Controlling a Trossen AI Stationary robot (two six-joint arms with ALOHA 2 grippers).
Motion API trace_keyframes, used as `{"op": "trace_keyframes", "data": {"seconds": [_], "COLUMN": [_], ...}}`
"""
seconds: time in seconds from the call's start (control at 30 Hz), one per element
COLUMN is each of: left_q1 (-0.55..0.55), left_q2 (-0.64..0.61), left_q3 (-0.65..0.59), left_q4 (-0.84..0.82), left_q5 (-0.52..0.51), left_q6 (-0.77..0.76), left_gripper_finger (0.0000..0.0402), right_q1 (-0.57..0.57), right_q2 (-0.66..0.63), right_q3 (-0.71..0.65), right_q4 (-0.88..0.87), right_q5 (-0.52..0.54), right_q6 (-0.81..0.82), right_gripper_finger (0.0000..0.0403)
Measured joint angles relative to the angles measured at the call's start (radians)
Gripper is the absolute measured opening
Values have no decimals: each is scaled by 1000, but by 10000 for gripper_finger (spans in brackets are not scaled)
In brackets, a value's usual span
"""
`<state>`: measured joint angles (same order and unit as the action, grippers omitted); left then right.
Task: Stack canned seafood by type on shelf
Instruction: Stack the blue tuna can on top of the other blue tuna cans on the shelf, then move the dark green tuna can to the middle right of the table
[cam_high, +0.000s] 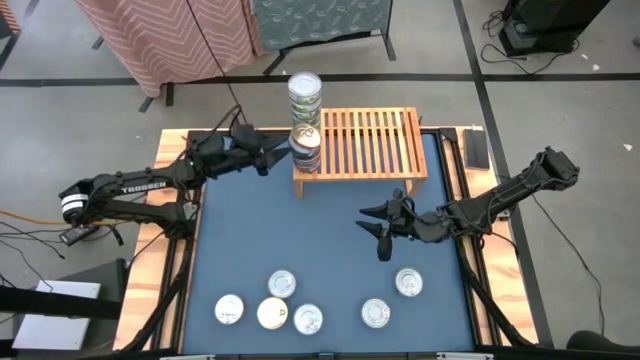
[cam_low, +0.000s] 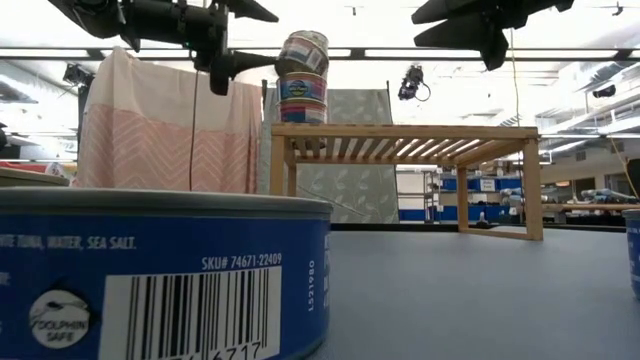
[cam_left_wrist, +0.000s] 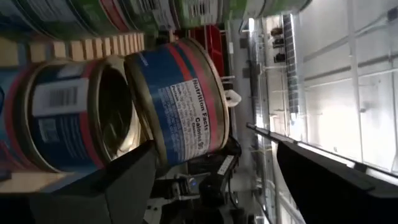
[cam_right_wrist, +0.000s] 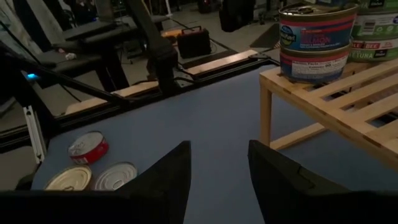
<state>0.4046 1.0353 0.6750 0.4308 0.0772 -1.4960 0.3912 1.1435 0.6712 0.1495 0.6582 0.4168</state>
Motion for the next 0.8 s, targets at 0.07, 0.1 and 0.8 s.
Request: {"op": "trace_keyframes", "data": {"seconds": [0.07, 0.1, 0.8], "left_q1": [0, 0, -108], "left_q2": [10, 12, -32], "left_q3": [1, 1, 0], "left_q4": [-12, -34, -128], "left_q5": [21, 30, 530], "left_q6": [0, 0, 205], "left_gripper_finger": [332, 332, 328], "right_q1": [0, 0, -1], "right_q2": [0, 0, 0], "right_q3": [0, 0, 0], "right_q4": [0, 0, -8], "right_q5": [0, 0, -23], "right_q6": [0, 0, -21], "right_gripper_finger": [162, 162, 162]}}
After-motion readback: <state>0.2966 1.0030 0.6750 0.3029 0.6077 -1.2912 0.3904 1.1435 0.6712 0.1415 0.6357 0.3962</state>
